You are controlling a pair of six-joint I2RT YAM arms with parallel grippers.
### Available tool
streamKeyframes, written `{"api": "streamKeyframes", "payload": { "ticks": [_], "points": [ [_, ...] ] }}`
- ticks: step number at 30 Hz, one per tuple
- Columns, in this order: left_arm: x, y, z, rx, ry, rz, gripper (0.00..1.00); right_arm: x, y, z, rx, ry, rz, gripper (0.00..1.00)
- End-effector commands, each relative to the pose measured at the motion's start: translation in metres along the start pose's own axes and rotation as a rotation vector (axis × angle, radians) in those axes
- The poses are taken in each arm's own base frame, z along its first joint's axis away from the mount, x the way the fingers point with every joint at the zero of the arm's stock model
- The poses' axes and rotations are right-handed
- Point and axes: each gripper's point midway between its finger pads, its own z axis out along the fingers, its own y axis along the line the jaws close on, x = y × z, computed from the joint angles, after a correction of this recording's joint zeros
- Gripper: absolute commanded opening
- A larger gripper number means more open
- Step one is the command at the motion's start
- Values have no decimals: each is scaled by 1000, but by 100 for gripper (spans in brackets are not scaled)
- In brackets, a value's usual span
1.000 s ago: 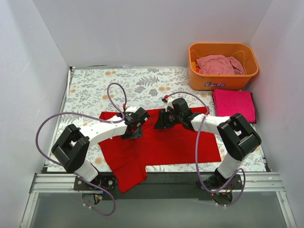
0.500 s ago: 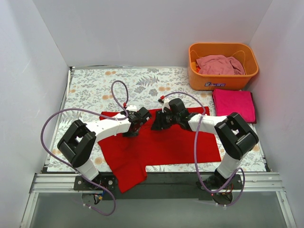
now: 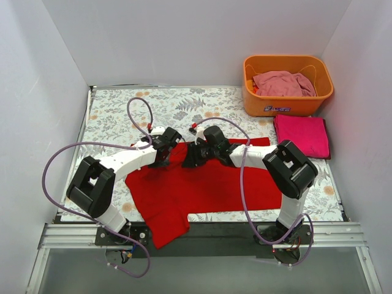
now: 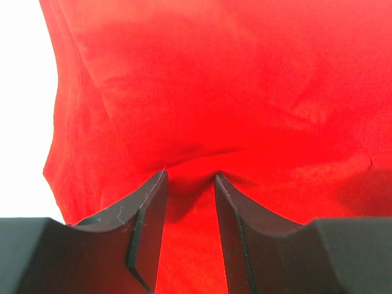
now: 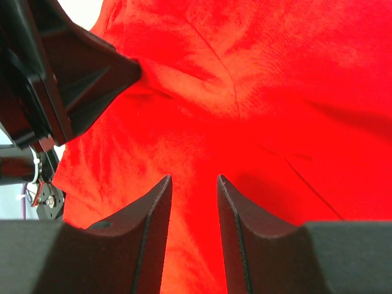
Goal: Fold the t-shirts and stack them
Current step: Fold the tshirt
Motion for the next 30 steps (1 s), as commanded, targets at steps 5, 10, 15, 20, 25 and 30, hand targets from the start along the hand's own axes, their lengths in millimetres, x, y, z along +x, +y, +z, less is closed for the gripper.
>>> {"api": "streamKeyframes", "payload": {
  "ticks": [5, 10, 15, 20, 25, 30],
  "points": [
    [-20, 1, 13, 54, -28, -40, 36, -21, 24, 19, -76, -37, -80, 41],
    [-25, 3, 28, 45, -11, -57, 36, -19, 24, 31, -57, -34, -111, 41],
    [-20, 2, 38, 62, 19, -77, 35, -19, 25, 41, -31, -41, -122, 42],
    [-10, 2, 44, 91, 71, -101, 36, -24, 27, 50, 14, -68, -122, 44],
    [-5, -4, 47, 133, 101, -115, 35, -25, 21, 59, 57, -83, -44, 45],
    [-1, -9, 47, 166, 127, -112, 35, -15, 19, 64, 90, -83, 108, 45]
  ]
}}
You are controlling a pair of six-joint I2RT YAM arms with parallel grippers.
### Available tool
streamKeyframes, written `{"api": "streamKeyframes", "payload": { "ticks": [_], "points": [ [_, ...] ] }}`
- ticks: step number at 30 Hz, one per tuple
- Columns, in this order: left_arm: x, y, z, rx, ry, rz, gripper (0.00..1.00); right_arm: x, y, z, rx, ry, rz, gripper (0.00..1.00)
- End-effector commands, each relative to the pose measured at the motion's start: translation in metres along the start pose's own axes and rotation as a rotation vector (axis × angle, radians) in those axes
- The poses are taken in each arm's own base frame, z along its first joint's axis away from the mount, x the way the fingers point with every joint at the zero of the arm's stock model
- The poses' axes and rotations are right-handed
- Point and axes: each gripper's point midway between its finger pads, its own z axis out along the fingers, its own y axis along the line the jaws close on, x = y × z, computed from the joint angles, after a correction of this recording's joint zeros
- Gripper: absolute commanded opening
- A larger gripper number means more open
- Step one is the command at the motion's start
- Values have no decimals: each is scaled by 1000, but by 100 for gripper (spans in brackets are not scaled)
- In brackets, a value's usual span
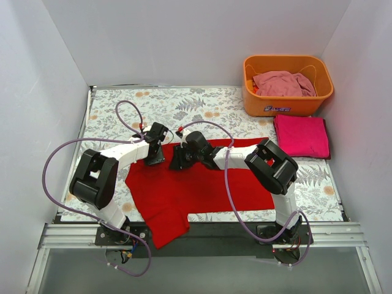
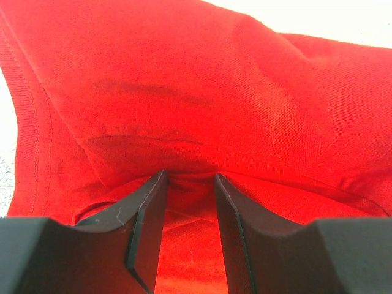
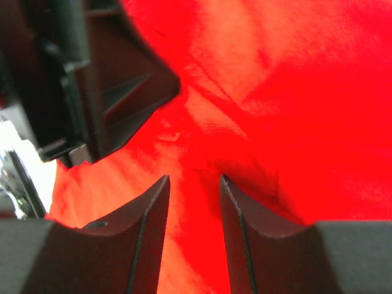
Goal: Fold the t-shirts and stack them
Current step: Fold the tshirt
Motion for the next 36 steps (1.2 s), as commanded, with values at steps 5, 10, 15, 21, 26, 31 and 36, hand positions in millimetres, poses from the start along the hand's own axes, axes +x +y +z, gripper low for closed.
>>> {"api": "streamKeyframes", "payload": {
  "ticks": [5, 10, 15, 21, 26, 31, 36],
  "points": [
    [6, -10, 0, 66, 35, -2, 35, -11, 5, 5, 46, -74, 245, 45],
    [8, -11, -1, 78, 42, 1, 35, -8, 2, 4, 78, -95, 369, 46],
    [7, -14, -5, 101, 42, -4, 35, -7, 7, 10, 80, -98, 396, 46],
    [6, -17, -9, 121, 41, -7, 34, -8, 10, 16, 78, -100, 405, 44],
    [4, -16, -13, 126, 29, -11, 34, -10, 14, 17, 68, -108, 412, 43],
    [1, -10, -13, 97, 9, -15, 35, -14, 14, 13, 77, -127, 410, 41],
    [-1, 5, -11, 13, -11, -24, 35, -17, 15, 8, 81, -143, 401, 30]
  ]
}}
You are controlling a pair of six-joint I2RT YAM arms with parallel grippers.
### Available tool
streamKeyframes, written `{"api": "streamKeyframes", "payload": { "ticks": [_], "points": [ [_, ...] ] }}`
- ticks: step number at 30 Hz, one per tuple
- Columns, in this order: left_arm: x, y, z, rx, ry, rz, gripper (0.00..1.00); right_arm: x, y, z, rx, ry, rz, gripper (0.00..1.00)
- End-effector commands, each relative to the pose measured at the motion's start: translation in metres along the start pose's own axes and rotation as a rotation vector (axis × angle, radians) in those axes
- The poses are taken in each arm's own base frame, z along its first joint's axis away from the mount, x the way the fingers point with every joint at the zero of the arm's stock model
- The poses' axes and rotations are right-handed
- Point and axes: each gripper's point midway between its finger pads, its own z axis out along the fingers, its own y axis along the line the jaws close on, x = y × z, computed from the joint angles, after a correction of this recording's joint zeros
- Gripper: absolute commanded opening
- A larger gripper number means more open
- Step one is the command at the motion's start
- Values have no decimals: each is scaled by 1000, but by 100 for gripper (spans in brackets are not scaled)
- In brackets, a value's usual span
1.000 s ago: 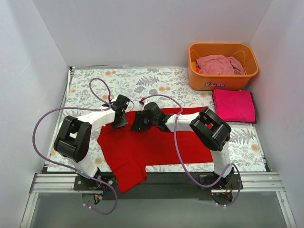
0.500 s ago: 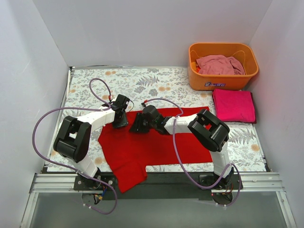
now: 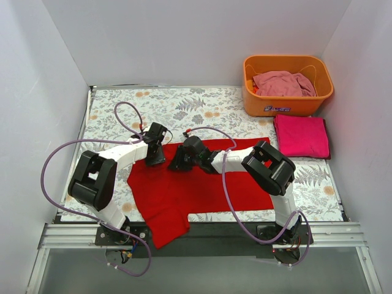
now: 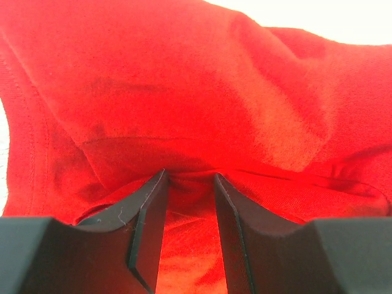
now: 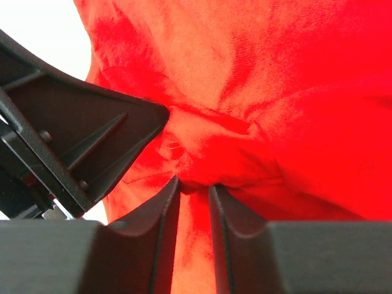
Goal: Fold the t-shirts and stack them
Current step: Fold the tshirt
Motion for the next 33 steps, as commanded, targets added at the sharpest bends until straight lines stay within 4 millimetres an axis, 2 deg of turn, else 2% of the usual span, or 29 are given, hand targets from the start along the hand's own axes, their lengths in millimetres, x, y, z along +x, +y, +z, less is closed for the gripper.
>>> {"api": "streamKeyframes", "payload": {
  "ticks": [1, 3, 6, 7, 8, 12, 13, 16, 22, 25, 33],
  "points": [
    [-4, 14, -8, -58, -37, -17, 35, -16, 19, -4, -40, -66, -10, 28],
    [-7, 22, -8, -100, -53, -20, 35, -17, 20, -5, -44, -66, -12, 26],
    [-12, 30, -9, -147, -79, -26, 35, -17, 20, -7, -46, -66, -14, 18],
    [-12, 32, -10, -156, -83, -28, 35, -17, 20, -7, -47, -65, -14, 6],
    [-16, 33, -11, -160, -97, -35, 35, -16, 20, -8, -47, -65, -17, 1],
    [-24, 33, -21, -151, -130, -58, 41, -16, 24, -12, -60, -58, -30, 1],
    [-25, 33, -24, -149, -135, -67, 46, -14, 25, -12, -67, -48, -33, 1],
    [-31, 35, -43, -134, -161, -121, 52, -13, 29, -17, -87, -36, -52, 1],
    [-30, 46, -79, -108, -192, -211, 54, -8, 39, -30, -145, 9, -102, 1],
    [-27, 51, -90, -95, -195, -234, 54, -3, 42, -37, -173, 39, -124, 1],
    [-14, 56, -97, -82, -166, -240, 55, 18, 28, -50, -221, 153, -163, 1]
  ]
}}
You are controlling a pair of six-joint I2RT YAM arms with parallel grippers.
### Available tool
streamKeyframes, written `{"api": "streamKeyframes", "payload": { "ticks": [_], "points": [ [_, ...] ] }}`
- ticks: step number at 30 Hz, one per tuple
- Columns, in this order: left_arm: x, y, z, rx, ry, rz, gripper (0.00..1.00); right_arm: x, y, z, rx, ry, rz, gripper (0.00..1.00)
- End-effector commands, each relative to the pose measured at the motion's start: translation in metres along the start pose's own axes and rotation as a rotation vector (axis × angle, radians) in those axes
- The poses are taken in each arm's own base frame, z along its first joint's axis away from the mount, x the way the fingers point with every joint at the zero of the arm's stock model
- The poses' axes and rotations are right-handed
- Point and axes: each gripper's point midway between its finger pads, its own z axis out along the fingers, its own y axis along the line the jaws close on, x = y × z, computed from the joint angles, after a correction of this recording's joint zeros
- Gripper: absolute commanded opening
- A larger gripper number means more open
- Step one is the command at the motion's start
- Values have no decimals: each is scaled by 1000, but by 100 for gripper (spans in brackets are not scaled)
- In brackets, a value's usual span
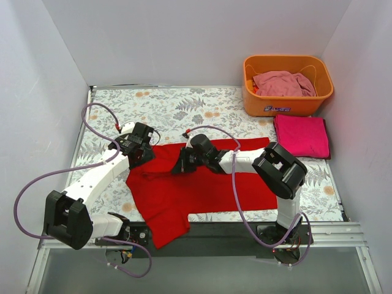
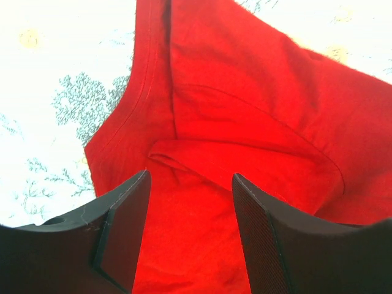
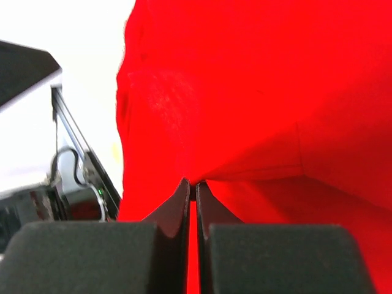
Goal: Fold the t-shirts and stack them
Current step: Fold the tshirt
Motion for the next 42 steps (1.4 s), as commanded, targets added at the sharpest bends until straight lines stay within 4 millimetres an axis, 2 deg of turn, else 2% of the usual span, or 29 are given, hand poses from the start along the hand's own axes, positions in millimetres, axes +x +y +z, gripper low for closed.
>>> {"api": "streamKeyframes", "payload": {
  "ticks": [1, 10, 16, 20, 27, 35, 42],
  "points": [
    [4, 9, -5, -13, 10, -16, 55, 7, 8, -13, -80, 55, -51, 1],
    [19, 11, -4, -15, 72, -4, 55, 12, -17, -28, -80, 114, -65, 1],
    [35, 12, -6, -4, 137, -29, 55, 9, -17, -32, -92, 131, -78, 1],
    [56, 14, 0, 6, 194, -66, 55, 10, -18, -30, -97, 144, -84, 1],
    [72, 12, 8, 44, 207, -149, 55, 10, -19, -29, -96, 144, -90, 1],
    [66, 3, 23, 118, 123, -171, 54, 10, -21, -28, -98, 147, -93, 1],
    [76, -3, 29, 151, 150, -151, 55, 12, -22, -27, -99, 155, -92, 1]
  ]
}}
